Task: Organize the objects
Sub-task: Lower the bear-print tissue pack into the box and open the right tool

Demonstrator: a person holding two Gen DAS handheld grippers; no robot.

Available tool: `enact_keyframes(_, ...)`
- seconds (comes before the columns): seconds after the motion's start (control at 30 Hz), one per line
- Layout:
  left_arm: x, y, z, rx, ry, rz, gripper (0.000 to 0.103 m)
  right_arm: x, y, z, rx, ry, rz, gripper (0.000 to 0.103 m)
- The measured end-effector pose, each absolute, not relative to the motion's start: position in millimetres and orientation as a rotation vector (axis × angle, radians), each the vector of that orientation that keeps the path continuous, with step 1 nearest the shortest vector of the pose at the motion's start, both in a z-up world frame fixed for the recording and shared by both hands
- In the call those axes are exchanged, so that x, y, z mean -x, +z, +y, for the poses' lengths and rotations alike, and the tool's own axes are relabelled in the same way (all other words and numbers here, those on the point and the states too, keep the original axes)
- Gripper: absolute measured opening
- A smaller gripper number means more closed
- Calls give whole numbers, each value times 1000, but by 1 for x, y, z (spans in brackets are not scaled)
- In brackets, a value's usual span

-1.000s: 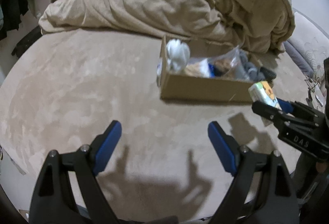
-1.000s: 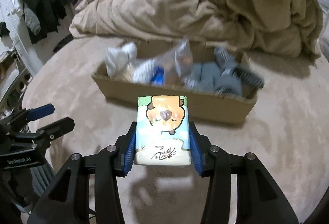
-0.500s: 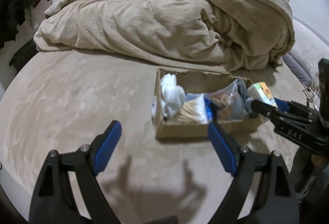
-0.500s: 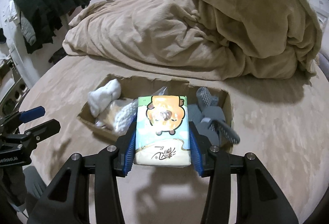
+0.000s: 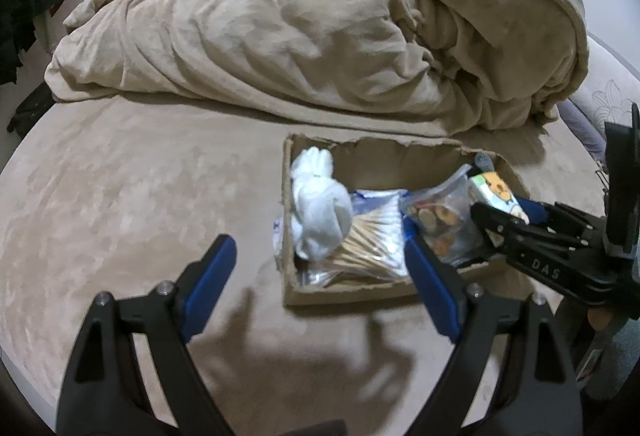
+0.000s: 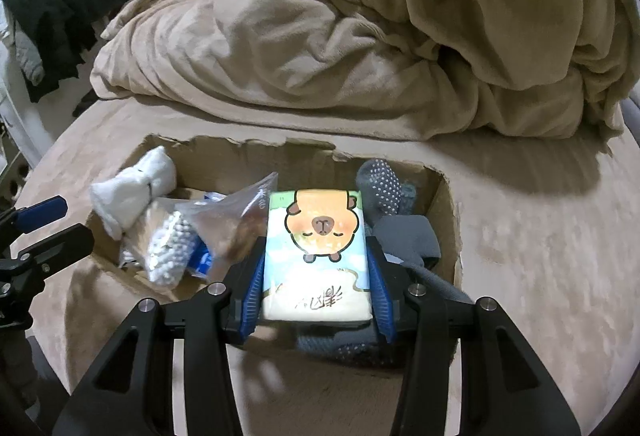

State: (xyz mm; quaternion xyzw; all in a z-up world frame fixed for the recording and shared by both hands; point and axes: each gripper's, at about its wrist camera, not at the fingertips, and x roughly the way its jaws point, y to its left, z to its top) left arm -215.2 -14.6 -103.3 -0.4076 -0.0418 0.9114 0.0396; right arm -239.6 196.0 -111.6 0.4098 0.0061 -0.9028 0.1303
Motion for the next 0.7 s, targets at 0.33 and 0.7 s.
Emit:
enact_keyframes(0.33, 188, -84, -12, 1214, 2798, -120, 87, 218, -90, 201, -1140, -2673, -8, 72)
enact_keyframes(0.7, 126, -56, -10, 1153, 2822, -121, 88, 154, -57, 201, -1067, -2689, -48, 73)
